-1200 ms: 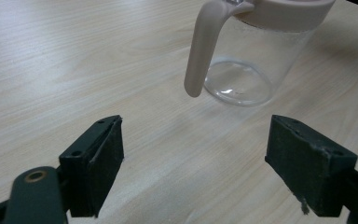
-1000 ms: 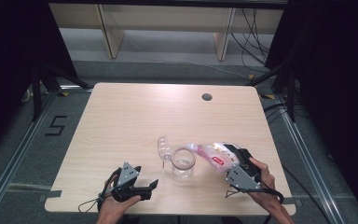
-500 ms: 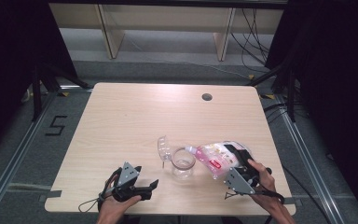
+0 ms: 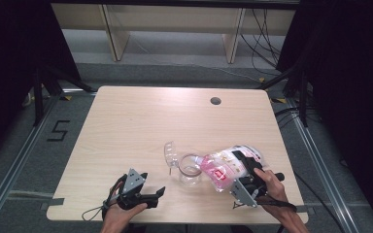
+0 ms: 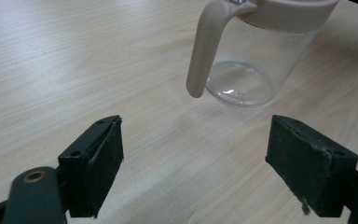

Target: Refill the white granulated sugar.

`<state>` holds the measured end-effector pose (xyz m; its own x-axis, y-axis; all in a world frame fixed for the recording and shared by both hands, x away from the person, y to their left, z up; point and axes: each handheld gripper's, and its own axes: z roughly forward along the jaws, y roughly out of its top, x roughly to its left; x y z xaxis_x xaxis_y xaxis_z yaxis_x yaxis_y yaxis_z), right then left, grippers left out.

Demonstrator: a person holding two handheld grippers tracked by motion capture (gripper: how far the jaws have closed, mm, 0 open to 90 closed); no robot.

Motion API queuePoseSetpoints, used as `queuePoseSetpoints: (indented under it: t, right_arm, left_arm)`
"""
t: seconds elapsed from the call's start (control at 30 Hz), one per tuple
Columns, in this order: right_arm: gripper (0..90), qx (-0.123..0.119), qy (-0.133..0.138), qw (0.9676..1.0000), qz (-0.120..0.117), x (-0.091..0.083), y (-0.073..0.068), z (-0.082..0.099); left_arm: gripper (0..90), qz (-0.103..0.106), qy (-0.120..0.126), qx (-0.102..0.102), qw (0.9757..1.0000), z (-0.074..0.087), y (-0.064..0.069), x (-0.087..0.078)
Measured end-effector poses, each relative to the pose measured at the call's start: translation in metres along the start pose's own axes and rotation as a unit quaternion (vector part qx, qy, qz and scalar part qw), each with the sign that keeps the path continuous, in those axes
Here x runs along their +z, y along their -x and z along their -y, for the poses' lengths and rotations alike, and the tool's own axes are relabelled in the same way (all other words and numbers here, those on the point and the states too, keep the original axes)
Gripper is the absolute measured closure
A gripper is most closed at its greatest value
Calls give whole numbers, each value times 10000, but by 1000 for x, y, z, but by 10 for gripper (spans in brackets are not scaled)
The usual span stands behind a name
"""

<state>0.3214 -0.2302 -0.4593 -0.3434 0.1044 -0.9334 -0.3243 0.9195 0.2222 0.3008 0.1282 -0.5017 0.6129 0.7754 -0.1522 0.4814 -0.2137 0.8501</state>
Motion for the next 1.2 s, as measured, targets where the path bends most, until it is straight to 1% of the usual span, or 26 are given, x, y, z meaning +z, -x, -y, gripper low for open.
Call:
queuePoseSetpoints:
  t: [0.03, 0.1, 0.13, 0.17, 0.27, 0.3, 0.33, 0.37, 0.4, 0.43, 0.47, 0.5, 0.53, 0.57, 0.63, 0.67, 0.7, 0.8, 0.87, 0.9, 0.93, 0.97, 1.0, 1.07, 1.17, 1.2]
  right_arm:
    - [496, 257, 2, 9997, -47, 1, -4, 1]
    - [496, 258, 58, 9996, -25, 1, -4, 0]
    - [497, 1, 8, 10000, 26, 0, -1, -1]
    - [498, 141, -28, 9999, -20, 0, -3, -1]
    - [500, 9, -44, 10000, 55, 0, -3, -1]
    - [500, 61, -55, 10000, 38, 0, -4, -1]
    - [501, 6, -5, 10000, 43, 1, -4, 0]
    - [501, -206, -47, 9998, 53, 1, -2, -1]
    - [501, -48, -84, 9999, 71, 1, -5, 0]
    - [502, -200, -61, 9997, 152, 1, -4, -1]
    - [503, -198, -76, 9997, 97, 1, -5, -1]
    - [503, -505, -67, 9985, 175, 0, -1, -3]
    - [503, -251, -66, 9995, 153, 0, -5, -2]
    - [504, -408, -76, 9990, 183, 0, -4, -3]
    - [505, -475, -96, 9986, 223, 1, -5, -3]
    - [505, -751, -149, 9967, 258, -1, -2, -5]
    - [506, -639, -139, 9976, 228, 1, -5, -4]
    - [507, -648, -153, 9975, 251, 1, -7, -4]
    - [508, -566, -171, 9980, 202, 2, -8, -4]
    - [509, -876, -186, 9956, 276, 1, -4, -5]
    - [508, -893, -189, 9954, 285, 1, -4, -5]
    - [509, -771, -204, 9963, 319, 2, -7, -5]
    - [509, -863, -224, 9955, 311, 2, -6, -5]
    - [510, -784, -215, 9960, 358, 2, -7, -4]
    - [511, -794, -303, 9958, 339, 2, -7, -5]
    - [512, -886, -272, 9951, 333, 3, -6, -5]
  left_arm:
    - [181, 0, 0, 0, 10000, 0, 0, 0]
    - [181, -10, -8, 26, 10000, 0, 0, 0]
    - [181, -7, -8, 4, 10000, 0, 0, 0]
    - [181, -7, 1, 4, 10000, 0, 0, 0]
    - [181, -30, -5, 72, 10000, 0, -1, 0]
    - [181, -26, -6, 64, 10000, 0, -1, 0]
    - [181, -48, 5, 107, 9999, 0, -2, 0]
    - [181, -13, -14, 59, 10000, 0, -1, 0]
    - [181, -16, -26, 59, 10000, 0, -1, -1]
    - [181, -34, -15, 90, 10000, 0, -1, 0]
    - [181, -37, -20, 94, 9999, 0, -2, 0]
    - [181, -44, -16, 91, 9999, 0, -2, 0]
    - [181, -42, -15, 87, 10000, 0, -2, 0]
    - [181, -42, -15, 87, 10000, 0, -2, 0]
    - [181, -45, -20, 93, 9999, 0, -2, 0]
    - [181, -48, -20, 96, 9999, 0, -2, 0]
    - [181, -46, -21, 95, 9999, 0, -2, 0]
    - [181, -55, -24, 105, 9999, 0, -2, 0]
    - [181, -50, -25, 127, 9999, 0, -2, 0]
    - [181, -45, -25, 122, 9999, 0, -2, 0]
    - [181, -50, -27, 131, 9999, 0, -2, 0]
    - [181, -48, -28, 133, 9999, 0, -2, 0]
    - [181, -56, -25, 141, 9999, 0, -2, 0]
    - [181, -57, -24, 140, 9999, 0, -2, 0]
    - [181, -54, -26, 140, 9999, 0, -2, 0]
    - [181, -57, -25, 145, 9999, 0, -3, 0]
